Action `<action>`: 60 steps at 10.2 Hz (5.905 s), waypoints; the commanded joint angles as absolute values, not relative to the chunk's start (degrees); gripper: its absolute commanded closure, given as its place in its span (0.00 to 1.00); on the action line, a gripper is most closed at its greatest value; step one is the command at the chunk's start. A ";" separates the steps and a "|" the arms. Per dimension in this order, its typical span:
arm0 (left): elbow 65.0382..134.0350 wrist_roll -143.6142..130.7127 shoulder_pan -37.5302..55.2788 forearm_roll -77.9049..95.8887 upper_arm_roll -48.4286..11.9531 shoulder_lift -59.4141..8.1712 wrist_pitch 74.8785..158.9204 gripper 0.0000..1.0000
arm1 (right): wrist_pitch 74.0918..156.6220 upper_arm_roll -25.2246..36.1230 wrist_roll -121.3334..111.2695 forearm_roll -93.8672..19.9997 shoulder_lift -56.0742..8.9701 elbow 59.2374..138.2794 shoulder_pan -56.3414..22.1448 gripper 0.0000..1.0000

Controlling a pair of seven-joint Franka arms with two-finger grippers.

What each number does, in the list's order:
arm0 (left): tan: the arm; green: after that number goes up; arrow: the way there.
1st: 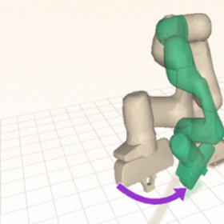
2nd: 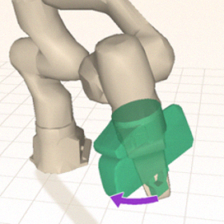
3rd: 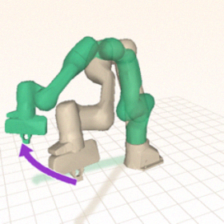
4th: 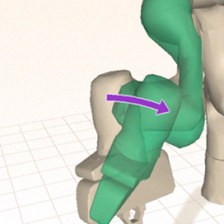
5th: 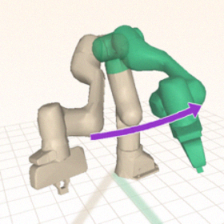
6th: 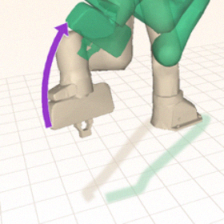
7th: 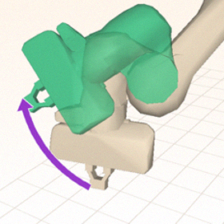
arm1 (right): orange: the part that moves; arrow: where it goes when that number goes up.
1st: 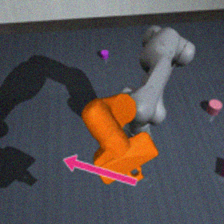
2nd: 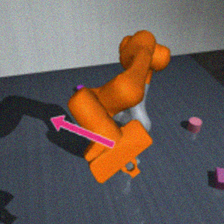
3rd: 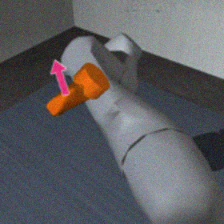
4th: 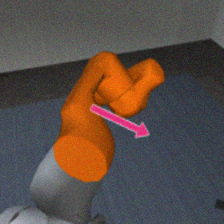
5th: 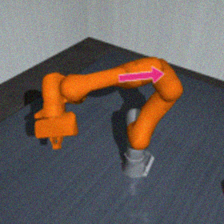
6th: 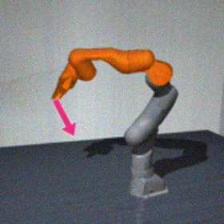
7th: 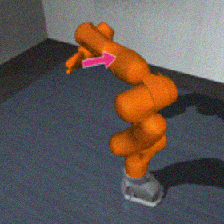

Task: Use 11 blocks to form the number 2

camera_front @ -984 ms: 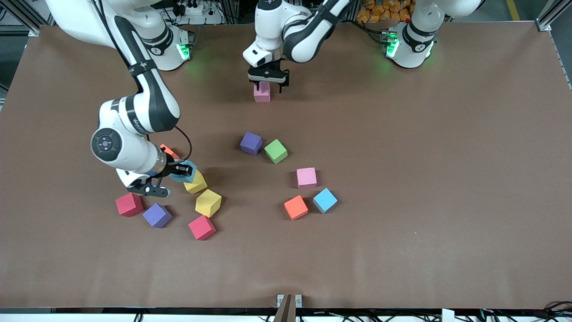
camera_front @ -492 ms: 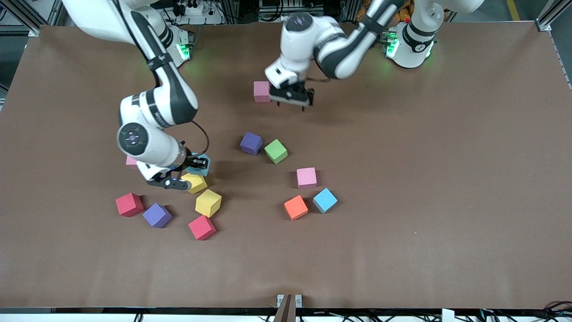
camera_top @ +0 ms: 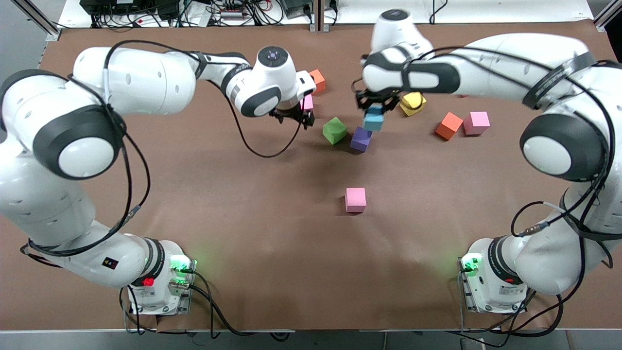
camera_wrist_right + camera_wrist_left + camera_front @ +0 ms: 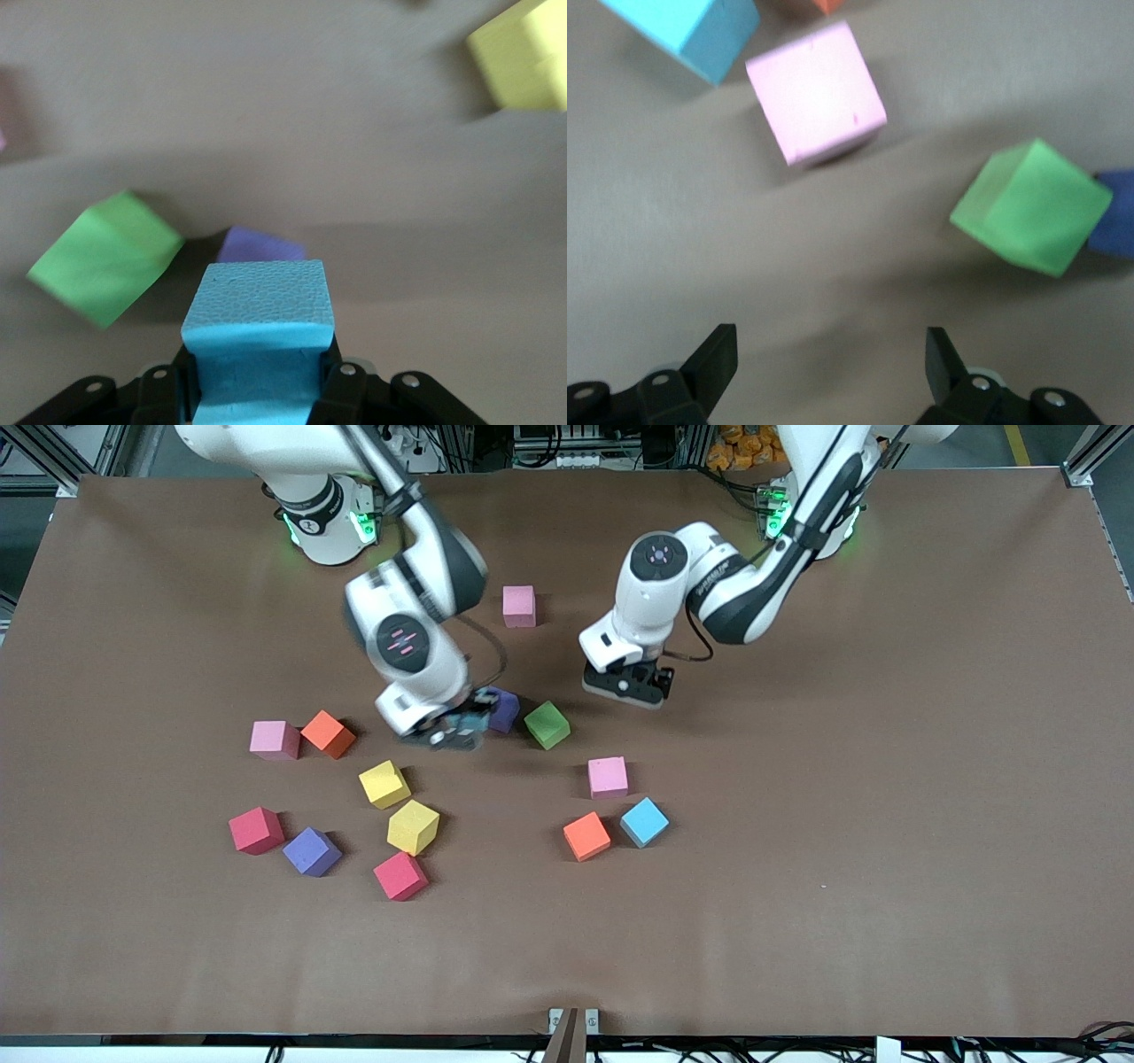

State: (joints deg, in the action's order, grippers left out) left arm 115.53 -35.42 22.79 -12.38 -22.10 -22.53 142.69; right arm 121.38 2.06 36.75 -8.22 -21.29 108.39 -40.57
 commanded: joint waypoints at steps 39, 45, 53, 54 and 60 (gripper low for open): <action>86.66 -49.83 21.88 -5.01 -19.95 -45.34 133.07 0.11 | 138.43 -19.60 -14.85 13.36 -20.39 125.86 -47.55 1.00; 86.57 -50.27 22.06 -5.54 -19.95 -45.88 133.59 0.11 | 138.08 -19.60 -13.89 13.27 -20.48 125.95 -47.55 1.00; 86.48 -50.19 22.06 -5.62 -19.78 -47.90 136.67 0.14 | 137.46 -19.60 -11.52 13.18 -20.57 125.86 -47.46 0.01; 86.40 -50.10 21.80 -5.54 -19.78 -47.73 136.67 0.14 | 137.46 -19.60 -11.51 13.18 -20.57 125.86 -47.46 0.00; 85.17 -49.75 22.15 -5.71 -18.99 -47.99 137.63 0.17 | 137.37 -19.69 -11.43 13.18 -20.48 125.77 -47.46 0.00</action>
